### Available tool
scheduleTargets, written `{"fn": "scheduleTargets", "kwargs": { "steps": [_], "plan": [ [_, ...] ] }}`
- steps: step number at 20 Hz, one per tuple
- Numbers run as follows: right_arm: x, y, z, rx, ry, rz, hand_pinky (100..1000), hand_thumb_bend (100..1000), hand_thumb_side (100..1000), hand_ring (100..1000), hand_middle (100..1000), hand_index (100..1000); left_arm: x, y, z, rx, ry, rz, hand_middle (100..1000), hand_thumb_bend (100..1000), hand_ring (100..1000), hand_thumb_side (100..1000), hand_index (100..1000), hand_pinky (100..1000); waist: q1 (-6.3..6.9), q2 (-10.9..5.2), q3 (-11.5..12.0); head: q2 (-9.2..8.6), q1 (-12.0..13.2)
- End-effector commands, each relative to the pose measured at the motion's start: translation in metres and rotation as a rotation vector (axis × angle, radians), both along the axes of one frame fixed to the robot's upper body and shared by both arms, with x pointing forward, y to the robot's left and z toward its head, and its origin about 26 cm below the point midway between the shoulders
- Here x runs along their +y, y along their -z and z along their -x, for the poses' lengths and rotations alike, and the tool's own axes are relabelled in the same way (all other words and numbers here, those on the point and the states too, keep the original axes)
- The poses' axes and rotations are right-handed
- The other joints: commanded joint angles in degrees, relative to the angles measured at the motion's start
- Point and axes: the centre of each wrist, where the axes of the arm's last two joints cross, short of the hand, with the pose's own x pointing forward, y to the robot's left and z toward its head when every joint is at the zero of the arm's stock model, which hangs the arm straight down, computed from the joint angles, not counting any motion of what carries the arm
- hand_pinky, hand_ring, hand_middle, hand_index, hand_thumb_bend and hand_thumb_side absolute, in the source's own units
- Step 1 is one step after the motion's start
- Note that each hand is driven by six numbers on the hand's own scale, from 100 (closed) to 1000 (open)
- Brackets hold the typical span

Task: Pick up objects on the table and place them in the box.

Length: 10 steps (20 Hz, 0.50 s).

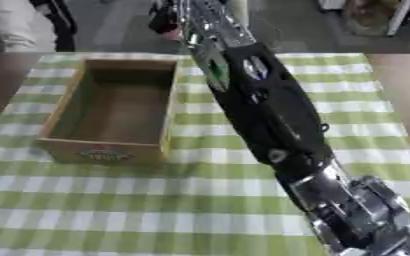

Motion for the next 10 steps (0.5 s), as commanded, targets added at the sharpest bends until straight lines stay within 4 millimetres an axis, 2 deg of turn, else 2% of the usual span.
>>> {"fn": "scheduleTargets", "kwargs": {
  "steps": [1, 10],
  "plan": [
    [0.014, -0.01, 0.011, -0.017, -0.05, 0.02, 379, 100, 337, 452, 320, 316, 0.002, -0.012, 0.002, -0.026, 0.0, -0.038, 544, 100, 472, 972, 830, 540, 0.2, -1.04, 0.21, -0.12, -0.09],
    [0.035, 0.026, 0.008, 0.088, -0.071, 0.045, 376, 100, 346, 456, 318, 315, 0.001, -0.012, 0.001, -0.031, 0.004, -0.035, 543, 100, 471, 972, 830, 539, 0.47, -0.66, 0.92, -0.31, -0.47]
  ]
}}
